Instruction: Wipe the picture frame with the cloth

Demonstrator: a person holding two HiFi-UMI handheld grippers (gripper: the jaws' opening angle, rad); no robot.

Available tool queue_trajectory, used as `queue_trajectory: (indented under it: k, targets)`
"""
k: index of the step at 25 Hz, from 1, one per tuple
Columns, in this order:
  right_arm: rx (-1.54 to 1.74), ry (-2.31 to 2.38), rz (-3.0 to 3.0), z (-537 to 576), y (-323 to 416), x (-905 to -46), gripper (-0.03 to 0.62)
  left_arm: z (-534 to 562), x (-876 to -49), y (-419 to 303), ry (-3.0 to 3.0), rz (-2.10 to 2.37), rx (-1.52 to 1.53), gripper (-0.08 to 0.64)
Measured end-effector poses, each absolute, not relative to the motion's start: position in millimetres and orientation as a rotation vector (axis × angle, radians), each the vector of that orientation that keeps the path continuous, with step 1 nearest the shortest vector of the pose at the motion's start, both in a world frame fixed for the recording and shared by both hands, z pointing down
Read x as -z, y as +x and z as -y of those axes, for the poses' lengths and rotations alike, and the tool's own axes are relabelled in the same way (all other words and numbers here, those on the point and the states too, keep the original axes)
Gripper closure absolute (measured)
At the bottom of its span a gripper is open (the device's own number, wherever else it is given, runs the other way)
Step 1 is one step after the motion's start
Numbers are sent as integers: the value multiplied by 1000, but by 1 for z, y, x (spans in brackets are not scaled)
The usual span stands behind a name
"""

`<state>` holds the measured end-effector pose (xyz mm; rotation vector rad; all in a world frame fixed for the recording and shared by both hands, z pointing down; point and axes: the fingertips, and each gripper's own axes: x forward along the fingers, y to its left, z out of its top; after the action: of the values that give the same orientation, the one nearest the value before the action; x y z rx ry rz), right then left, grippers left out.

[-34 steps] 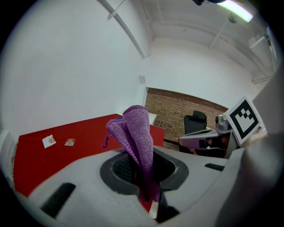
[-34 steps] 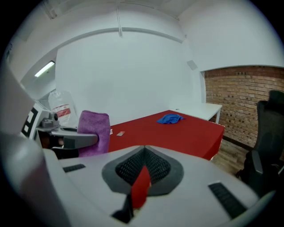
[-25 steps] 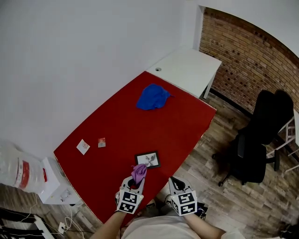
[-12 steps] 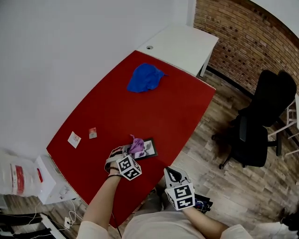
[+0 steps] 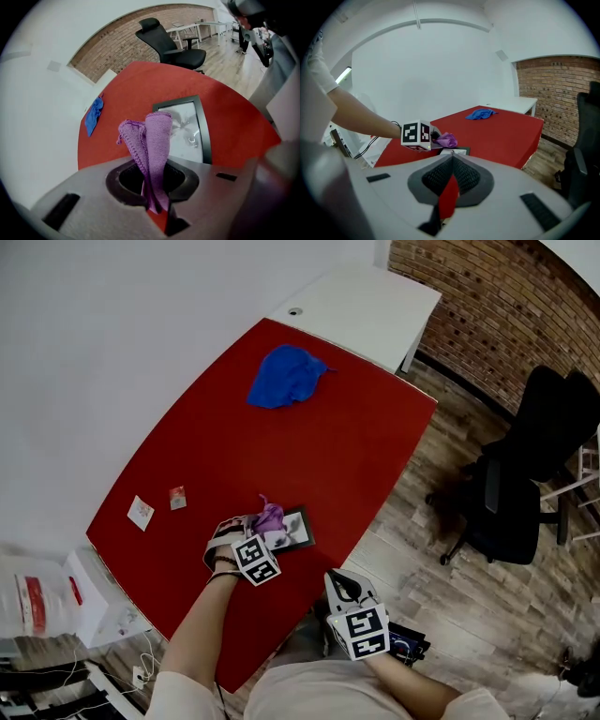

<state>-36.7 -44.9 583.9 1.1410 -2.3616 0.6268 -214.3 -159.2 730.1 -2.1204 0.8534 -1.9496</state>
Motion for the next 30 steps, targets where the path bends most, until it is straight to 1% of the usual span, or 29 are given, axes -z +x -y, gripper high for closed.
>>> queue_trajectory:
  k: [10,14,17,21,26,30]
  targets:
    - [-625,1113,2373,54,-43,-590,588,74,-732,-178,-2208,-654,1908,500]
    - [-636,1098,2370,50,-44,-594,589,62,-732,-172,-2223,-639,1912,500]
    - [-642,1098,2371,47,-44,-594,589,71,-725,-174,-2243,-686,1902,499]
    - [-646,1110,2366,45,-39,-595,588,110,-707,-181,-2246,-792,1863,500]
    - [-656,1131,2343,39,-26,-596,588,162,-719,-189,-2110,-796,1913,500]
    - [-672,1155,2321,35,-17,-599,588,177,-730,-197,-2019,-793,1979,500]
